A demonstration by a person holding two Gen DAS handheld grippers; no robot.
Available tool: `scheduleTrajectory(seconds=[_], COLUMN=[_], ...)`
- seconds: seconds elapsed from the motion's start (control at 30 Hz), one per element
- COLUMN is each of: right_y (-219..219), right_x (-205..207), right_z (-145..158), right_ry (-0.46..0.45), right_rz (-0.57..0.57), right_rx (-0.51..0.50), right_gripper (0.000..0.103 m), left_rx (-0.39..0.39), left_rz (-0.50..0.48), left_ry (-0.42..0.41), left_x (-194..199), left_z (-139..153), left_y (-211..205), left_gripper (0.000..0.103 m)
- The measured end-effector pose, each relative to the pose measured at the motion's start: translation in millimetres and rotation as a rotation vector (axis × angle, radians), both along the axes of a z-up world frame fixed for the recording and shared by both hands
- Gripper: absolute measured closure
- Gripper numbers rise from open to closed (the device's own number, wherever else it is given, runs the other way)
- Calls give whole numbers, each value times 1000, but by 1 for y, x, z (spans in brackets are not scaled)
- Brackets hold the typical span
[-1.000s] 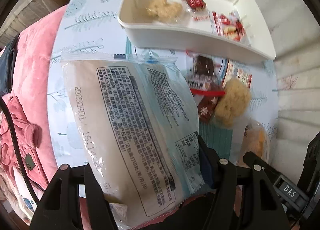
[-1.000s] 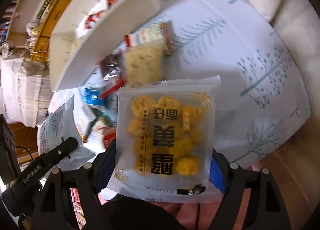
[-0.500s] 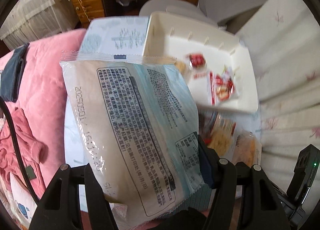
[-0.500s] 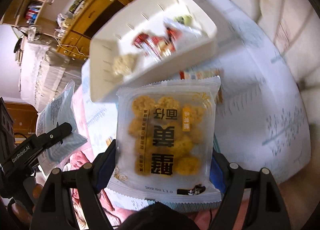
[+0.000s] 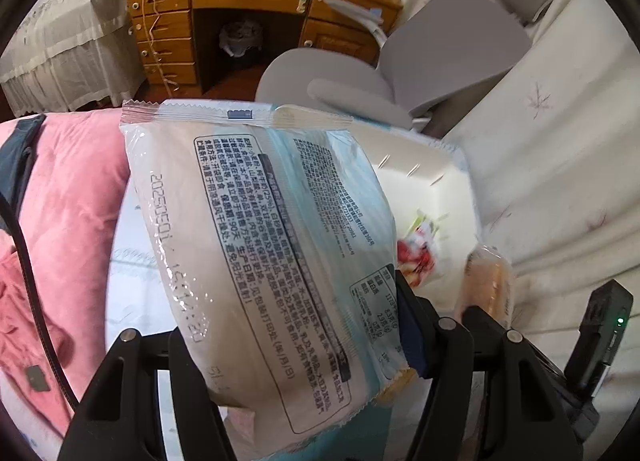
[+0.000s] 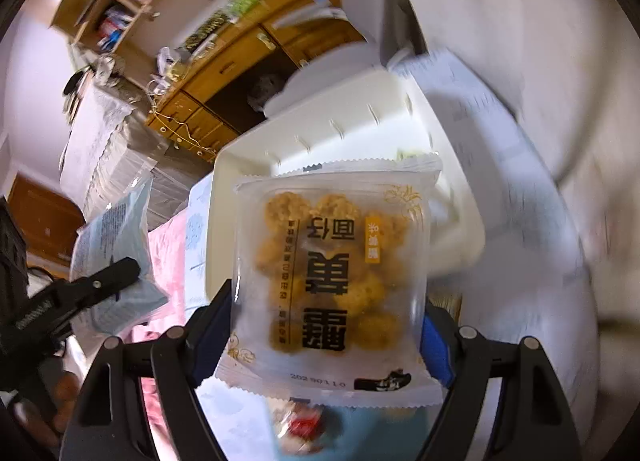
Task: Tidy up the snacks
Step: 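Carry both snacks over the white tray and open both tools to drop them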
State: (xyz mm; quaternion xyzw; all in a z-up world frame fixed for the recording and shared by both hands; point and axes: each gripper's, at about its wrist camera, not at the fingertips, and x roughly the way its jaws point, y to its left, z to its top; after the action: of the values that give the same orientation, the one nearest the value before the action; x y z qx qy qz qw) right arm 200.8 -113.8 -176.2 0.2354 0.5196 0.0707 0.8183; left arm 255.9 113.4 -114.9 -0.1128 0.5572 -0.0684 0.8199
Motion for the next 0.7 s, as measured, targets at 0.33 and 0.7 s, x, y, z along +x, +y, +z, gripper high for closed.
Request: scheduleTrajectory(seconds=[0.33,0.7], right_y=[-18,-23], right_x=[35,22], right_z=[-7,-10], right_ry=[-126,-86], right_rz=[-16,-27], right_rx=[-86,-82], right_gripper=[6,2], left_rx=[-60,-37], left_rz=[-8,-4], left_ry=[-70,-60], left_x=[18,2], left_z=[-19,-24], left_y=[-15,-22], left_gripper=[22,21])
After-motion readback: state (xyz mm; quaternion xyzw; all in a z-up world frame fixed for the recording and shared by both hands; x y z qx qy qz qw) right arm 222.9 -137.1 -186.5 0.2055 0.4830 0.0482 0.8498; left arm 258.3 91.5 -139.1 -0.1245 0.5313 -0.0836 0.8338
